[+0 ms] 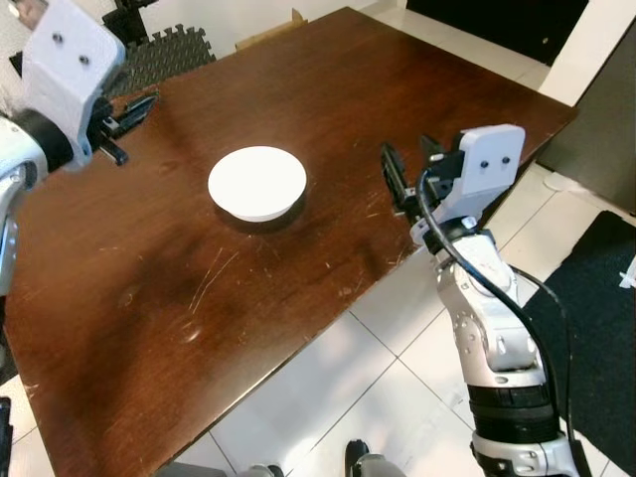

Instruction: Setting the table

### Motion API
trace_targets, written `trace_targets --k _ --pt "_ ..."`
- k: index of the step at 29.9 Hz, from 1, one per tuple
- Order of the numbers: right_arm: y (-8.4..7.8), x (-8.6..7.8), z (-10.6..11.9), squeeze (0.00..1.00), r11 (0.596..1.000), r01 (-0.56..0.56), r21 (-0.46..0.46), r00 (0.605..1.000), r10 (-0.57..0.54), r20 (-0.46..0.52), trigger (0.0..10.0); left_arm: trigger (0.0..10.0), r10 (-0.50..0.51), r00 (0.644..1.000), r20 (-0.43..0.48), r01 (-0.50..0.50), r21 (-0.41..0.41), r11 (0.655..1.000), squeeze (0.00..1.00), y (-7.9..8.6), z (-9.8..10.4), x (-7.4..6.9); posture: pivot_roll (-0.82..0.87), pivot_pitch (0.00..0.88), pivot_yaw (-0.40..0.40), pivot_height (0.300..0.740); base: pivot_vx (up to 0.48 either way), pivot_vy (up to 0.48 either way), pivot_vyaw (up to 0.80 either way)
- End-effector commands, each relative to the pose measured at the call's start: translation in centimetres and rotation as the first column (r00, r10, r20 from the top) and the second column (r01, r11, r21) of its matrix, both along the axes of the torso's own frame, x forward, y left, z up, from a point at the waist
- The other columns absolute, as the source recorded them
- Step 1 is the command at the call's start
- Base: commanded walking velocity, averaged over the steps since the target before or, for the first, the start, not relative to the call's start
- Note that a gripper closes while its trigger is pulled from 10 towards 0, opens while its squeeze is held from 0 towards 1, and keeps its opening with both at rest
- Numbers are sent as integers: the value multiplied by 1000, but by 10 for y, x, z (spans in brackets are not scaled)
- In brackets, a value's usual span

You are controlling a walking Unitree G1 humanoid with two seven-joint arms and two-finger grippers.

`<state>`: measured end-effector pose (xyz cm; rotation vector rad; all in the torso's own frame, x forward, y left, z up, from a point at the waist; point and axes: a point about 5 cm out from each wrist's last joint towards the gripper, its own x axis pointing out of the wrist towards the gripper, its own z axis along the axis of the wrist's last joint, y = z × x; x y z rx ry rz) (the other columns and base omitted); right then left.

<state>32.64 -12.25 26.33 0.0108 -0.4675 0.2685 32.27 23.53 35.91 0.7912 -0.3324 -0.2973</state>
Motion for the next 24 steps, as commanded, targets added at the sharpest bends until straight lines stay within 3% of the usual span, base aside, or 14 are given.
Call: trace_targets --k 1,4,8,11,13,16,18,19,21,24 --pt "-2 -1 3 0 1000 -4 -15 1000 4 8 10000 10000 -3 999 40 0 93 996 0 -5 11 -1 48 148 75 740 0 0 0" --pt "-9 -1 10 0 999 13 -35 1000 -12 27 10000 10000 -10 988 155 -18 176 984 0 -17 43 -2 46 145 74 740 0 0 0" --pt "-13 0 12 0 999 27 -38 999 -26 35 10000 10000 -3 982 190 -34 189 981 0 -19 59 0 42 142 81 740 0 0 0" --pt "-14 0 11 0 999 33 -35 999 -32 34 10000 10000 16 991 129 -40 184 982 0 -15 49 9 43 142 82 740 0 0 0" --pt "-12 0 7 0 999 32 -29 999 -32 22 10000 10000 24 999 27 -28 194 981 0 -13 16 19 43 142 82 740 0 0 0" --pt "-9 0 3 0 999 23 -25 1000 -23 6 10000 10000 24 989 -143 -19 39 999 0 -15 -22 32 46 145 78 740 0 0 0" --pt "-7 -1 2 0 1000 18 -25 1000 -18 2 10000 10000 18 975 -221 -32 -58 998 0 -18 -38 38 40 147 76 740 0 0 0" --pt "-7 -1 2 0 1000 18 -25 1000 -18 2 10000 10000 18 975 -221 -32 -58 998 0 -18 -38 38 40 147 76 740 0 0 0" --pt "-6 0 2 0 1000 13 -25 1000 -13 -1 10000 10000 -9 947 -322 -59 -200 978 0 -24 -56 46 36 148 75 740 0 0 0" --pt "-5 1 2 0 1000 10 -24 1000 -10 -2 10000 10000 -78 914 -398 -53 -307 950 0 -33 -69 53 35 149 73 740 0 0 0"
